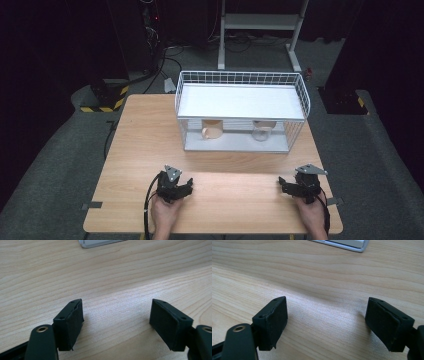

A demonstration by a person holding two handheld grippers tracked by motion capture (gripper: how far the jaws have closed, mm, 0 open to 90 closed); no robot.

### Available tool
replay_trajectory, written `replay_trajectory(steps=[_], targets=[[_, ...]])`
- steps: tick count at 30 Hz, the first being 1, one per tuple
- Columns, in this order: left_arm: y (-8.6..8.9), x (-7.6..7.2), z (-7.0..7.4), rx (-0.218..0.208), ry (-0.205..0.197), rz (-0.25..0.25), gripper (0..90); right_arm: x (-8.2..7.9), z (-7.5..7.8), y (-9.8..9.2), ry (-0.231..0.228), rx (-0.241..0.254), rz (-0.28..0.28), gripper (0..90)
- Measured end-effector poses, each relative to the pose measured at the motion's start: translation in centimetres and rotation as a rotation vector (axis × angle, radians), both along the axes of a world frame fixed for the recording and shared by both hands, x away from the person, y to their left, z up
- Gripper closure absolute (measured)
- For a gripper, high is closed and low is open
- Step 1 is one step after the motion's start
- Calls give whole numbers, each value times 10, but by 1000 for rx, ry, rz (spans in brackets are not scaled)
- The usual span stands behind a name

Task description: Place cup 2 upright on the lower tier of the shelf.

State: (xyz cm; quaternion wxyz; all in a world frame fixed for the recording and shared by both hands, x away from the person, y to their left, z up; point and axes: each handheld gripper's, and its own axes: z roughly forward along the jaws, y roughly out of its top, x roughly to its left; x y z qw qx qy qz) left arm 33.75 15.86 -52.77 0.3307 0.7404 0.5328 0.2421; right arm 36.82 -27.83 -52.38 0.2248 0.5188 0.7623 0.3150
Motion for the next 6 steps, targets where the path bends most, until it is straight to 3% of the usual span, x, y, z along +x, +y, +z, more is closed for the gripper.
replay_trajectory(steps=[6], targets=[[0,0,0,-2,0,-1,257,0,0,0,-1,-1,1,182]])
